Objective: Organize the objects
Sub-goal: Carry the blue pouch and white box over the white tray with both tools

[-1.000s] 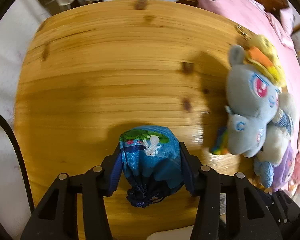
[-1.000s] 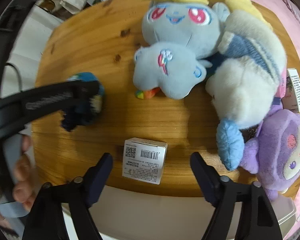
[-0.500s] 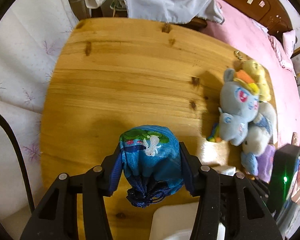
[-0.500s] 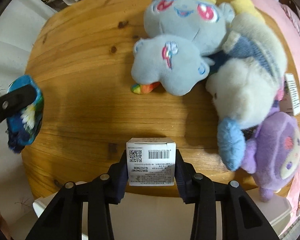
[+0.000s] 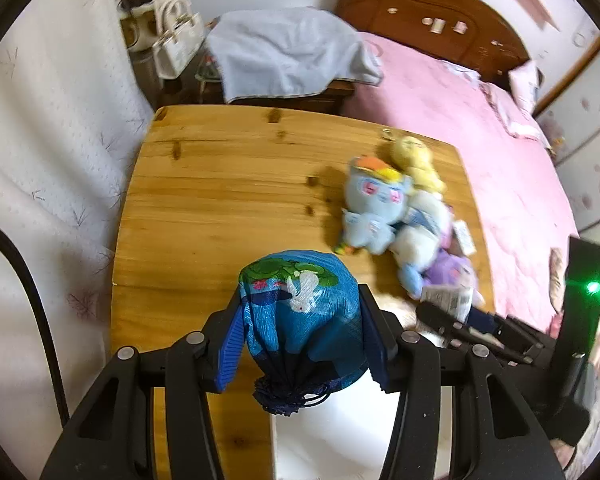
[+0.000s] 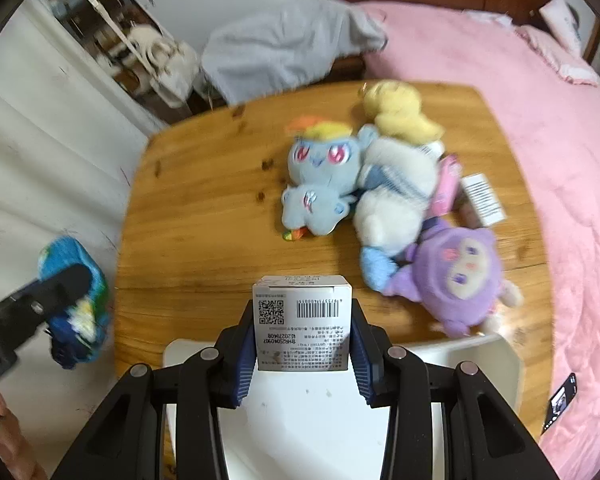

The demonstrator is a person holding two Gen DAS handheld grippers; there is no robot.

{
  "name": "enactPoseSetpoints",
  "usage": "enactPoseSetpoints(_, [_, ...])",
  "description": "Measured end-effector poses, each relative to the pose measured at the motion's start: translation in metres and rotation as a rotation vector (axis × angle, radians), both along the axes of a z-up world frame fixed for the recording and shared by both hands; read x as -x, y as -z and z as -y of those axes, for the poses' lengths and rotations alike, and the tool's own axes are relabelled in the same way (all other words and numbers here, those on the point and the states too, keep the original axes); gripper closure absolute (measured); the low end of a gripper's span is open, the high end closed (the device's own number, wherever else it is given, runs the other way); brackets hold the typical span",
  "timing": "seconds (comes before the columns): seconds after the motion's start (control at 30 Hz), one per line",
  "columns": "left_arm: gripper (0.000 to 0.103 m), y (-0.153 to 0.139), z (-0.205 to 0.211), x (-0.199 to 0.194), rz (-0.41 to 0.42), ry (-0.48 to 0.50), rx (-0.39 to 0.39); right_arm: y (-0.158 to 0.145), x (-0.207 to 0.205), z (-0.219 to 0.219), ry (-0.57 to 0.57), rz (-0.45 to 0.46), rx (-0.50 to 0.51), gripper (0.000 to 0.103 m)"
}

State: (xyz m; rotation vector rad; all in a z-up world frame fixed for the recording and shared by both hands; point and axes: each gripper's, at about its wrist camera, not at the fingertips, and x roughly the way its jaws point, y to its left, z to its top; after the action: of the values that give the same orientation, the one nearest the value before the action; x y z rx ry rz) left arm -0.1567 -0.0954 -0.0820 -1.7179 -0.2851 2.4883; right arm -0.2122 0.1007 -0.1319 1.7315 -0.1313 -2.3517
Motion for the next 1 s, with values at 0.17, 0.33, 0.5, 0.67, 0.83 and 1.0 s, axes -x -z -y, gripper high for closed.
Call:
enactPoseSetpoints(0.17, [0.048, -0.024, -0.018, -0.029, -0.029, 0.052, -0.005, -0.038, -0.048, -0.015, 0.007, -0.086, 0.010, 0.062])
enactPoseSetpoints(0.33, [0.048, -0.034, -0.033, -0.048, -0.041, 0.082, 0.003, -0.076, -0.081, -0.031, 0.000, -0.161, -0.015, 0.062])
enactPoseSetpoints(0.5, [0.048, -0.035, -0.042, -0.063, -0.039, 0.091, 0.004, -0.098, -0.113, -0.047, 0.003, -0.198, -0.032, 0.062])
enactPoseSetpoints(0.67, [0.048, -0.035, -0.056, -0.075, -0.064, 0.094, 0.052, -0.096, -0.131, -0.058, 0.018, -0.200, -0.067, 0.062])
enactPoseSetpoints(0.83, [0.048, -0.029, -0.068, -0.084, -0.077, 0.111, 0.095, -0.087, -0.139, -0.063, 0.033, -0.186, -0.106, 0.062])
enactPoseSetpoints(1.0, [0.048, -0.018, -0.076, -0.090, -0.057, 0.108, 0.101, -0.083, -0.143, -0.065, 0.042, -0.175, -0.118, 0.062])
